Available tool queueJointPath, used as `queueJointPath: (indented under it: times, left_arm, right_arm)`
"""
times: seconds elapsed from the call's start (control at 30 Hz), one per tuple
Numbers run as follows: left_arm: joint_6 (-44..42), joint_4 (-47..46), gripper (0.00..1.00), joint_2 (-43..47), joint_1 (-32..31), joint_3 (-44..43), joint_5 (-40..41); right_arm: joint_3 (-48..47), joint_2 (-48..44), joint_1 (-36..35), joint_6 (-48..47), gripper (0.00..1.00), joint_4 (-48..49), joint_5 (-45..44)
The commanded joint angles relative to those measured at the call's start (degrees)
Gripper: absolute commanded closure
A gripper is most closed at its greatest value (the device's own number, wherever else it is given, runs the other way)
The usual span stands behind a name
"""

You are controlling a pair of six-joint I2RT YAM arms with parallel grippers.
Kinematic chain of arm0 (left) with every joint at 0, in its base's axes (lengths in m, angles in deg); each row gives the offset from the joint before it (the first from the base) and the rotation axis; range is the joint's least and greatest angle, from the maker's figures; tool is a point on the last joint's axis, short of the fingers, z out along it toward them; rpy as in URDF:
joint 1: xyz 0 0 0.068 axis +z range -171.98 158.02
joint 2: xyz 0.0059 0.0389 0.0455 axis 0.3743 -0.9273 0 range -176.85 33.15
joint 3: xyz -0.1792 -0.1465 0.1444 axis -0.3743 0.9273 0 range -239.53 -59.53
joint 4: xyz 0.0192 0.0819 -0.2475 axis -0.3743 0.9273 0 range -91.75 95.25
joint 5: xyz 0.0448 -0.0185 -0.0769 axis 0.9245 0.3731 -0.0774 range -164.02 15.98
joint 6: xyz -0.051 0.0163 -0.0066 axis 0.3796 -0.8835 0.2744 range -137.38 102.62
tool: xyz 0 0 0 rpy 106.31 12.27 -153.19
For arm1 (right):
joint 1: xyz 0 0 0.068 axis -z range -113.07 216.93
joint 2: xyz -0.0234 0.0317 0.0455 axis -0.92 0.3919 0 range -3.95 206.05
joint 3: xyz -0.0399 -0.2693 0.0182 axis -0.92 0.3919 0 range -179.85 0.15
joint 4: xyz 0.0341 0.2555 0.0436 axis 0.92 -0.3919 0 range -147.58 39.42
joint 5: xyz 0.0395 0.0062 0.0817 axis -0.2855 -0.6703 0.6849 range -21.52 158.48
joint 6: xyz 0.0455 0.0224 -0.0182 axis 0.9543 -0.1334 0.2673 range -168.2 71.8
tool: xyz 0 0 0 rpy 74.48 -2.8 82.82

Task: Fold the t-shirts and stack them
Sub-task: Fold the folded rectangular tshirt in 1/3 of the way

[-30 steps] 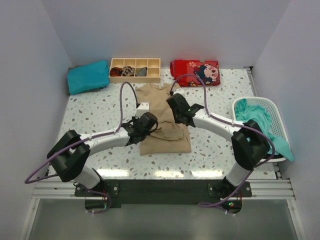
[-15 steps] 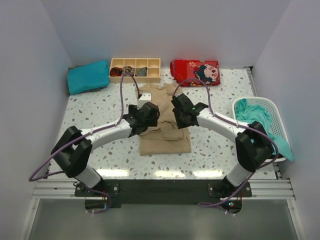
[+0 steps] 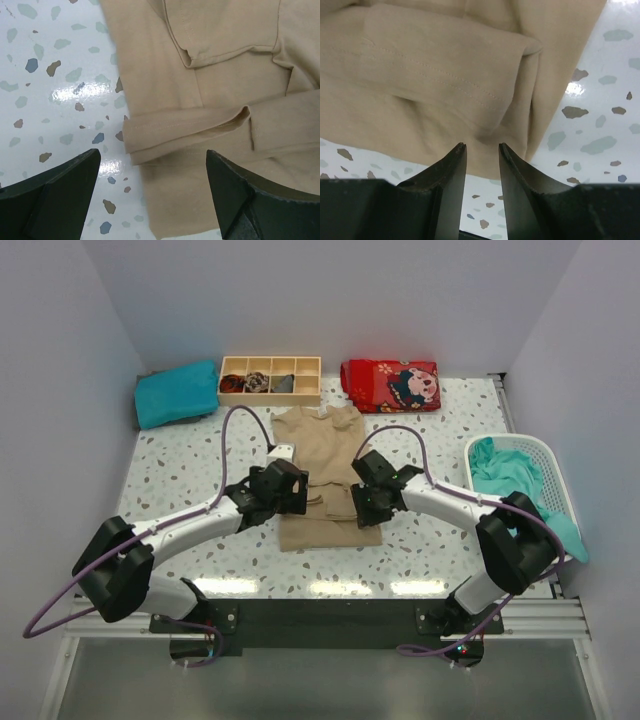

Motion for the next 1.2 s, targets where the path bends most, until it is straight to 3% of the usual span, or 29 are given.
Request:
queueJointPath:
  times: [0.0,0.33,0.77,0.97,1.17]
  left_arm:
    - [0.42,-0.78,0.09,-0.03,-0.07,0.03,-1.12]
    - [0.07,-0.08,0.09,-1.0,-0.06,-1.03,0.11]
    - [-0.45,2.3,0.09,1.46,0.02,-2.87,3.62]
    - [-2.47,0.2,0.09,3.3,-0.07,-1.65,-0.94]
    - [-7.48,-5.43,0.1,5.85,-0.42,1.08,-10.69]
  right_arm:
    - [-1.13,0.76,-0.17,1.07,0.63,6.18,1.11]
    - [-9.39,9.38,0.35,-2.0,0.65,7.24,-2.58]
    - [-19.41,13.95,2.46,-6.14,0.66,8.29,-11.99]
    - [-23.36,18.87,5.63,-7.19,0.66,10.75,-11.55]
    - [-28.54,22.39,7.56,-9.12,0.66,11.73,-12.25]
